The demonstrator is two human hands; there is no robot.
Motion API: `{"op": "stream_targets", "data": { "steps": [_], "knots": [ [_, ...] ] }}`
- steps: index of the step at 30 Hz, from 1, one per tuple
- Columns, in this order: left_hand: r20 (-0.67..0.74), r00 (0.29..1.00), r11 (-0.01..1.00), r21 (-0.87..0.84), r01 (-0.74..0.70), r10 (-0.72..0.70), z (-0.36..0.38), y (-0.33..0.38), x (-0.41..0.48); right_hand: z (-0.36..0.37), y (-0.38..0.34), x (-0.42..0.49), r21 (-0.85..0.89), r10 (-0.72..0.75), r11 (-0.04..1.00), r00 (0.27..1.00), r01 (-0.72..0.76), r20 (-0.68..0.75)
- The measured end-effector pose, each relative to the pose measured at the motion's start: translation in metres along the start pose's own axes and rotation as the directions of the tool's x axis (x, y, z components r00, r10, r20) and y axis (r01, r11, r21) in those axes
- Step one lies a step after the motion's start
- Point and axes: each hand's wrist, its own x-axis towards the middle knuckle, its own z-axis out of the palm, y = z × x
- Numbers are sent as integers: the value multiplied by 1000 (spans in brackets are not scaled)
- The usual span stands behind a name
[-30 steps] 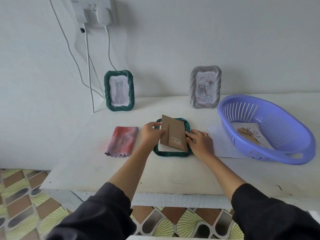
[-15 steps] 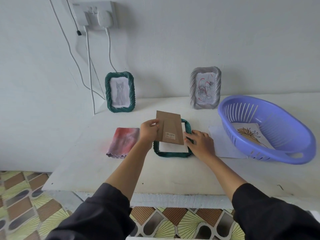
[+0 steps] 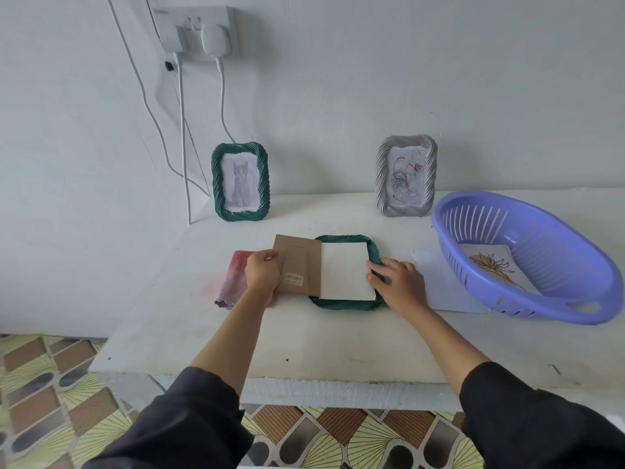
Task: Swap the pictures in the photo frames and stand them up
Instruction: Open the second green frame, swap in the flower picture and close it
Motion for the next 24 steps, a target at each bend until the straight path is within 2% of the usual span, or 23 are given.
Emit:
{"op": "stream_targets", "data": {
  "steps": [11,18,24],
  "knots": [
    [-44,999,999,17,30,-29,-13,-4,11,1,1,1,-18,6,1000,1000,-6,1],
    [-53,999,998,67,4,-1,-26,-7,20,2,2,1,-3,11,1000,1000,-11,6],
    [-26,994,952,293,-91,103,-14,-7,12,2,2,1,12,12,1000,1000,-12,-2]
  ]
}}
